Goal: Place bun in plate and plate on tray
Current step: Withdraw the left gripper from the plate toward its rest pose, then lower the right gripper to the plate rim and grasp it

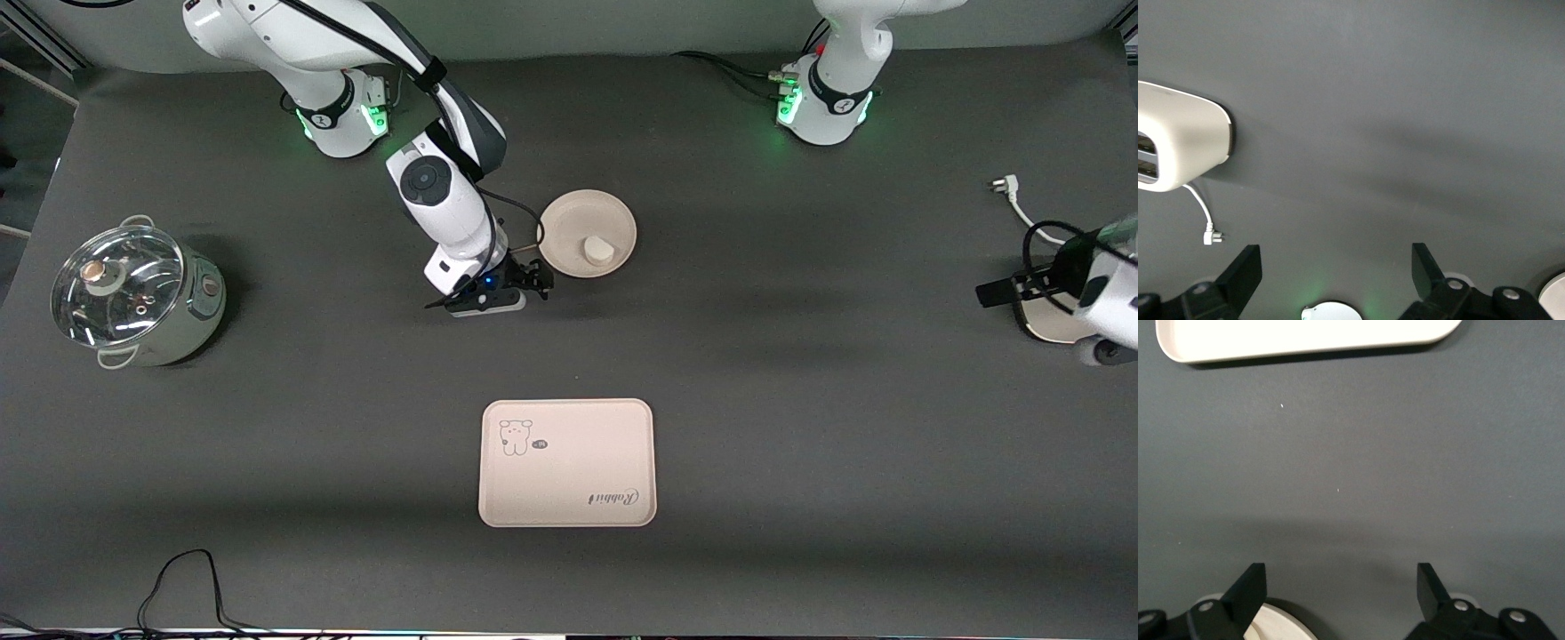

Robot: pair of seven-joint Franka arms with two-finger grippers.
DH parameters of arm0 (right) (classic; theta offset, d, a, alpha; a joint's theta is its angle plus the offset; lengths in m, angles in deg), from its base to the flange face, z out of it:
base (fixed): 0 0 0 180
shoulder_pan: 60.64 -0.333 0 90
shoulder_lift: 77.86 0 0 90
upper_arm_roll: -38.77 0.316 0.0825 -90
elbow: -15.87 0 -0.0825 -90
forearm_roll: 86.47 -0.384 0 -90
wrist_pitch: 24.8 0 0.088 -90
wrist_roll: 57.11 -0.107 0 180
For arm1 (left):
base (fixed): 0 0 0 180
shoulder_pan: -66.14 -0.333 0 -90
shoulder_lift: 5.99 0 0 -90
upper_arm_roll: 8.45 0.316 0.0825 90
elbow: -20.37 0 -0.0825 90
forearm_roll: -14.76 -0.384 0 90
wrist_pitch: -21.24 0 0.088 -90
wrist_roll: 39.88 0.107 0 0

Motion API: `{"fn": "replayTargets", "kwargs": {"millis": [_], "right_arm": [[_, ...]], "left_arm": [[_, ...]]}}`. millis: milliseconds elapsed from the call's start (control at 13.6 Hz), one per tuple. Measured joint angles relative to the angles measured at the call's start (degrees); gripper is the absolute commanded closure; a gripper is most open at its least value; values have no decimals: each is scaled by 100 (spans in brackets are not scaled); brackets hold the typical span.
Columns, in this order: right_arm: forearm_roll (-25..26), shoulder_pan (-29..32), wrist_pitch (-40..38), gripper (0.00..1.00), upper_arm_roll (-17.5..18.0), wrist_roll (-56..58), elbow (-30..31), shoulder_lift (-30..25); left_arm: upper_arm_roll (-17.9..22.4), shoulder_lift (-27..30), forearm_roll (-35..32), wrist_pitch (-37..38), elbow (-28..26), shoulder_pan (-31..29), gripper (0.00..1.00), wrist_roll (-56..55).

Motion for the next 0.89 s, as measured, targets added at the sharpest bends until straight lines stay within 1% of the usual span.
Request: {"fn": "replayTargets", "kwargs": {"millis": [148, 443, 886], "right_arm": [[0, -104, 4, 0, -1, -128, 0, 76], [0, -196, 11, 0, -3, -176, 0, 136], [0, -410, 119, 0, -12, -409, 20, 283]], "left_arm": [[-100, -152, 0, -1, -120, -129, 0, 0], [-155, -293, -6, -38, -315, -139, 0, -5], [-164, -496, -9, -77, -427, -145, 0, -8]]}}
